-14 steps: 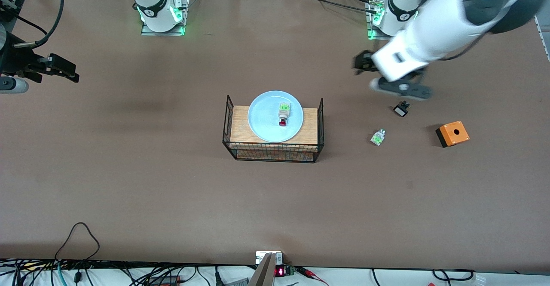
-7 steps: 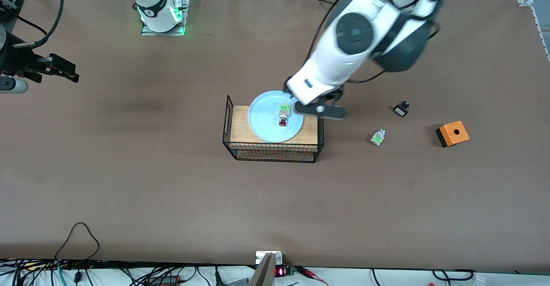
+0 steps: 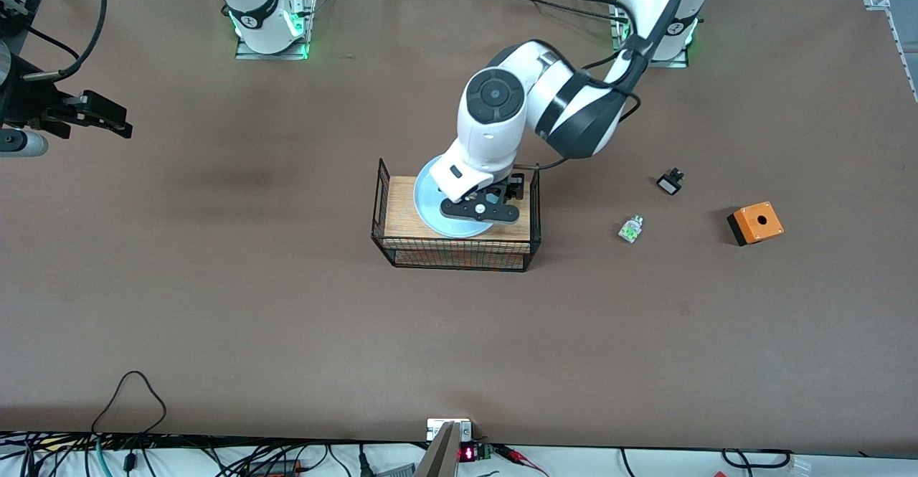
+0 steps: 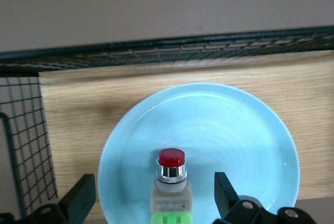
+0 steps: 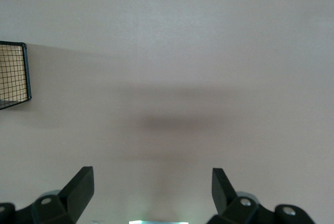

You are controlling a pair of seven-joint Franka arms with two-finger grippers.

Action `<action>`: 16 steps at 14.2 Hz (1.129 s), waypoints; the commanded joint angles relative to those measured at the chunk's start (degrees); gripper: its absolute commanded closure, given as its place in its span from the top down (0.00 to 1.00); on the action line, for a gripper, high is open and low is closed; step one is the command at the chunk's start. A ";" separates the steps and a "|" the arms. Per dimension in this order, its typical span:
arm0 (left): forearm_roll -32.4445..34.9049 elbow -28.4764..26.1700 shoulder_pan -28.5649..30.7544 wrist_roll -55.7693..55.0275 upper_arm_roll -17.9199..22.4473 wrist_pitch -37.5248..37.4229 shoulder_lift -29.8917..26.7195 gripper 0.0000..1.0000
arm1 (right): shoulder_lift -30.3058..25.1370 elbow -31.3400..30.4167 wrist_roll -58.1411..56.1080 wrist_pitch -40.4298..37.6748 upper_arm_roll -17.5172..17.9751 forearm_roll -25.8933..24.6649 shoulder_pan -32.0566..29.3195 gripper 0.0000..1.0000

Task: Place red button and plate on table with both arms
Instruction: 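Reach the left gripper to the red button on the blue plate, then grasp the red button and carry it beside the orange box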

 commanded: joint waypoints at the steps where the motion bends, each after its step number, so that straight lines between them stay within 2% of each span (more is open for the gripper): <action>1: 1.33 0.56 -0.08 -0.92 -1.78 -0.06 0.61 1.00 | 0.28 0.80 0.15 -0.57 0.23 0.22 -0.47 1.00; 6: 1.50 -2.87 -0.08 -0.83 -2.85 -0.06 0.96 0.99 | 0.28 0.80 0.15 -1.10 0.23 0.22 -0.47 1.00; 7: 1.50 -2.96 0.01 -0.31 -3.37 -0.06 0.96 0.90 | 0.28 0.80 0.15 -1.10 0.23 0.13 -0.47 1.00; 8: 1.50 -2.96 0.01 -0.04 -3.46 -0.06 1.05 0.72 | 0.28 0.80 0.15 -1.10 0.23 0.13 -0.47 1.00; 9: 1.50 -2.96 0.01 -0.13 -3.46 -0.06 0.96 0.48 | 0.28 0.80 0.15 -1.10 0.23 0.13 -0.47 1.00; 10: 1.42 -2.87 0.18 -0.22 -3.55 -0.06 0.96 0.37 | 0.28 0.80 0.15 -1.10 0.23 0.13 -0.38 1.00; 13: 1.07 -2.61 0.53 -0.92 -3.64 -0.24 0.43 0.19 | 0.28 0.80 0.15 -1.19 0.23 0.04 -0.38 1.00; 16: 0.80 -2.35 1.32 -0.92 -3.64 -2.60 -3.51 0.16 | 0.19 0.80 0.24 -1.19 0.23 0.04 -0.30 1.00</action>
